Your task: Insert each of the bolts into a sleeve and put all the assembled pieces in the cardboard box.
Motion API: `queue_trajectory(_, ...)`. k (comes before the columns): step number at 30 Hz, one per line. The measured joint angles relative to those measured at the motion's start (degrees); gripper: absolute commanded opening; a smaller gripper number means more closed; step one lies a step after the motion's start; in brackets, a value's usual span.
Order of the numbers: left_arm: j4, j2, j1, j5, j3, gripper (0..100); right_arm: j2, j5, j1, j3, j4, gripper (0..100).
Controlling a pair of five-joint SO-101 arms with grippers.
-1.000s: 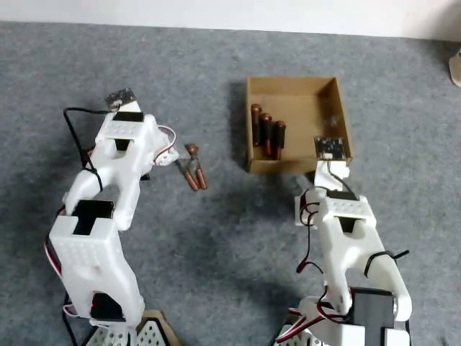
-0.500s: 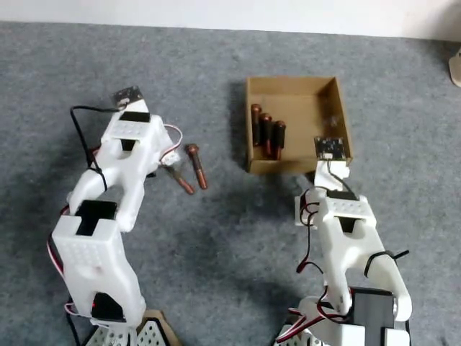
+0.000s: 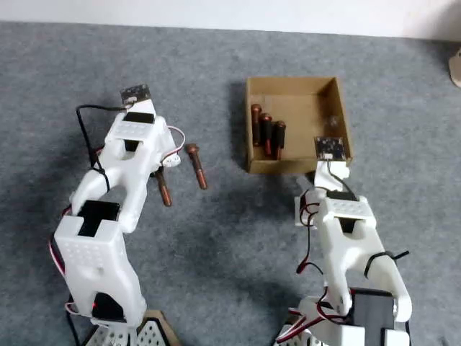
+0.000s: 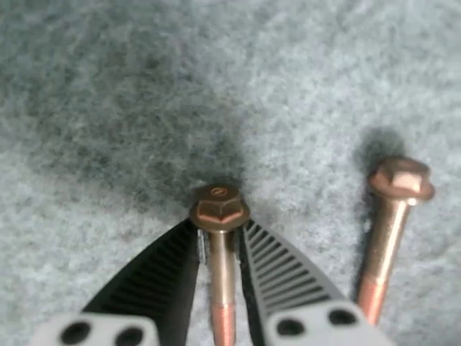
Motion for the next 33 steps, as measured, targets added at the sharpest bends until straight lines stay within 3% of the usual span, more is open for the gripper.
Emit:
queue_trajectory(7,-2.3,-15.1,3.2,-1.8,12.9,0,-5.9,0.0,-1.0,4.7,-2.6,0.6)
queue_trajectory(14,-19.3,-38.3,5.4,-7.7,35.8,0,-24.1,-0.4,-5.3,18.1,-6.6,0.6)
queue_trajectory(18,-24.2,-48.2,8.4,-9.5,43.4,0,-34.7,-0.4,-8.5,24.0,-6.7,0.6)
queue_trajectory(26,-39.1,-58.3,12.7,-9.8,54.5,0,-55.8,-0.5,-15.7,32.7,-7.5,0.6)
queue_trajectory(33,-57.9,-67.2,12.9,-9.8,64.5,0,-76.6,-0.6,-16.4,39.4,-18.8,0.6)
